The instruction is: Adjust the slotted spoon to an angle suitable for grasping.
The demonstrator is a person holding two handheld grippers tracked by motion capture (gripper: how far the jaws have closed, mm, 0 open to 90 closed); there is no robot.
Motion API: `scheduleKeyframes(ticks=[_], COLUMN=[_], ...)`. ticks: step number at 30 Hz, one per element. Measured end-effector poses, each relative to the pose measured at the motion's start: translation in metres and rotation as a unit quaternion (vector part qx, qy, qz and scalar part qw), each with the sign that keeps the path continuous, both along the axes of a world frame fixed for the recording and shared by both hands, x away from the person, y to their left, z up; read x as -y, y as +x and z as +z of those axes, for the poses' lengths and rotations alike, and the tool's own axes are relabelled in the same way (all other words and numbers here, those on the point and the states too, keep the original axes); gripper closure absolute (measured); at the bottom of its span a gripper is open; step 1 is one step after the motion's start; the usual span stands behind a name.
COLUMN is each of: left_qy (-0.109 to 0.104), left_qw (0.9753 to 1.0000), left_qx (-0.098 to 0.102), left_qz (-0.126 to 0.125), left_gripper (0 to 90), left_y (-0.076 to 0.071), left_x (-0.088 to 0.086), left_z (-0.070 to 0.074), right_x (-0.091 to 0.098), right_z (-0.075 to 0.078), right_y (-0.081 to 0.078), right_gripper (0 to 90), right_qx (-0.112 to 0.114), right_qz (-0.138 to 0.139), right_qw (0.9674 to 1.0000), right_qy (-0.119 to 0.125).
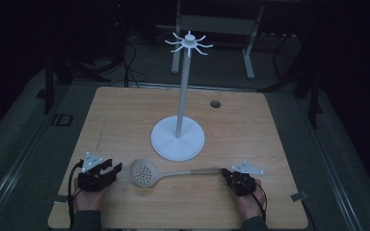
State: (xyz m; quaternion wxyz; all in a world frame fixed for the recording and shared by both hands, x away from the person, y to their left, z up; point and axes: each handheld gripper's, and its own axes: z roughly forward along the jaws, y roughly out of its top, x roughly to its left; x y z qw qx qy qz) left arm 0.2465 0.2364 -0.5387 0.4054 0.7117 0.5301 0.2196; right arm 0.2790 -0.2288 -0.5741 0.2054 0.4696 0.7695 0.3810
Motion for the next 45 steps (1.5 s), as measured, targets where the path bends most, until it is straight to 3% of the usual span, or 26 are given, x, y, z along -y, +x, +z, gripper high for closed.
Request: scheduleKeyframes(ticks=[13,27,37,45], left_qy=[-0.005,-0.015,-0.008,-0.007], left_qw=[1.0,0.9997,0.9996,0.9992], left_qx=[0.002,0.018,0.023,0.026], left_qz=[0.002,0.006,-0.016,-0.029], left_gripper=[54.4,54.4,54.1,54.0], left_y=[0.0,-0.003,-0.002,-0.002], left_x=[-0.001,-0.006,-0.001,0.003], left_z=[0.001,0.01,0.018,0.022], right_x=[0.0,-0.021,-0.036,-0.047], right_z=[-0.001,0.0,-0.001,-0.001], right_y=[0.017,0.013,0.01,0.008], right_gripper=[90.0,90.0,90.0,88.9], right_qx=[-0.021,-0.029,-0.026,-0.022], right_qz=[-0.033,0.007,0.049,0.061], right_qw=[0.999,0.9992,0.998,0.9975], right_qy=[0.023,0.028,0.03,0.028])
